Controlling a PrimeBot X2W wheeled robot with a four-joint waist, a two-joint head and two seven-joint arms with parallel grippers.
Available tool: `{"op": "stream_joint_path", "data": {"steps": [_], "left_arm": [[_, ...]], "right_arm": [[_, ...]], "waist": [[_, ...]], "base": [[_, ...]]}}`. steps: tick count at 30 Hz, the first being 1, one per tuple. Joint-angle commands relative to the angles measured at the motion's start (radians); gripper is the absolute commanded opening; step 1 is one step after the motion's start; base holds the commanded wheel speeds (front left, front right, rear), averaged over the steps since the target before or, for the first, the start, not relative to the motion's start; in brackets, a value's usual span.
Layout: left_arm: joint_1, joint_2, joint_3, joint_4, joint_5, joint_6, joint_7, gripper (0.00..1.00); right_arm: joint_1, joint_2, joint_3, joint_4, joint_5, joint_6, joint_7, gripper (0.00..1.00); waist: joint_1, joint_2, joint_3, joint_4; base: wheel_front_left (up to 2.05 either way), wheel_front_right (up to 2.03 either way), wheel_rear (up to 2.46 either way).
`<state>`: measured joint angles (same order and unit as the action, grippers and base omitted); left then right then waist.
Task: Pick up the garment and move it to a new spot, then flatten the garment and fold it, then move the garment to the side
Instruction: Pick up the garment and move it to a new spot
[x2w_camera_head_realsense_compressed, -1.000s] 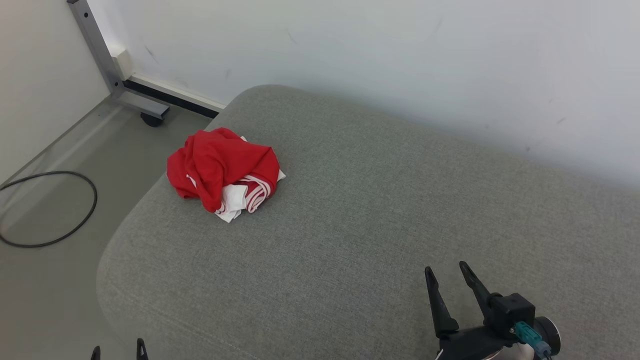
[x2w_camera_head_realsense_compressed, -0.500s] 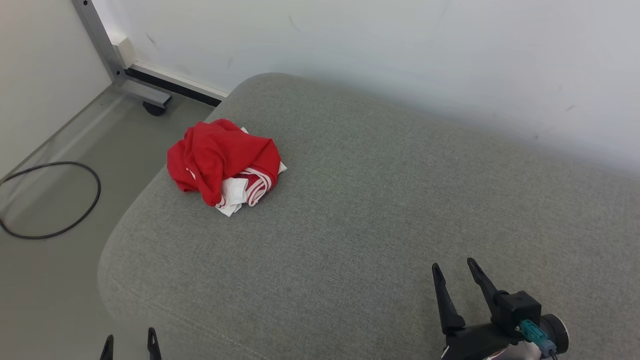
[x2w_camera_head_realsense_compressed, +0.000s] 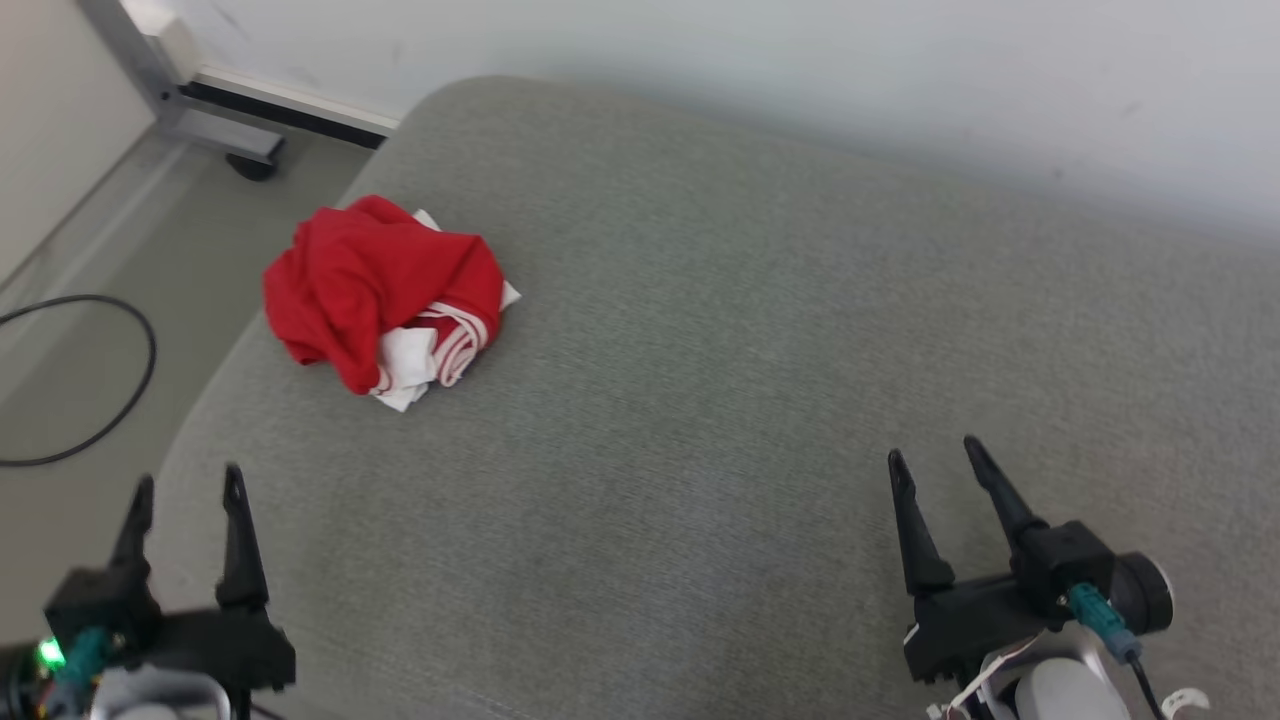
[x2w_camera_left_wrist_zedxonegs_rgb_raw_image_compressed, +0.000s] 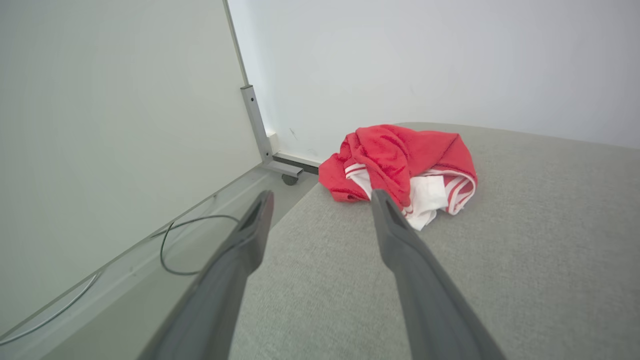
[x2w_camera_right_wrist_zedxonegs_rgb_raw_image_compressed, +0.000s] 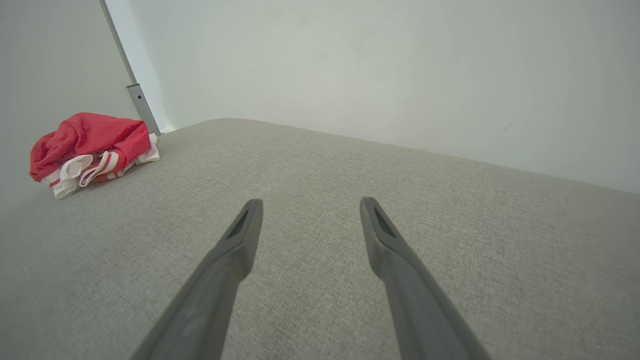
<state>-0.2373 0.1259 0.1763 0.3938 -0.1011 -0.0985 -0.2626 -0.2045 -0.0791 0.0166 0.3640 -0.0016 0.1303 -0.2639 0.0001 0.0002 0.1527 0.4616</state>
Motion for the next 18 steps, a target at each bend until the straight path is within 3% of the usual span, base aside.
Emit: {"op": "stream_joint_path", "data": {"steps": [1,12,18], "left_arm": [[-0.023,0.006,0.004,0.005,-0.008,-0.007,-0.003,1.00],[-0.270,0.125,-0.021,0.239,-0.078,-0.032,-0.001,1.00],[-0.369,0.216,-0.127,0.366,-0.190,-0.031,0.051,1.00]], "right_arm": [[-0.010,-0.006,0.002,-0.008,-0.001,0.000,0.000,1.00],[-0.064,-0.063,-0.002,-0.078,0.009,0.000,0.000,1.00],[-0.085,-0.089,-0.008,-0.091,0.010,0.000,0.000,1.00]], "waist": [[-0.0001,-0.0002,0.053,-0.055],[-0.0001,-0.0002,0.172,-0.174],[-0.0001,-0.0002,0.218,-0.233]], "base": [[0.00,0.00,0.00],[0.00,0.00,0.00],[0.00,0.00,0.00]]}}
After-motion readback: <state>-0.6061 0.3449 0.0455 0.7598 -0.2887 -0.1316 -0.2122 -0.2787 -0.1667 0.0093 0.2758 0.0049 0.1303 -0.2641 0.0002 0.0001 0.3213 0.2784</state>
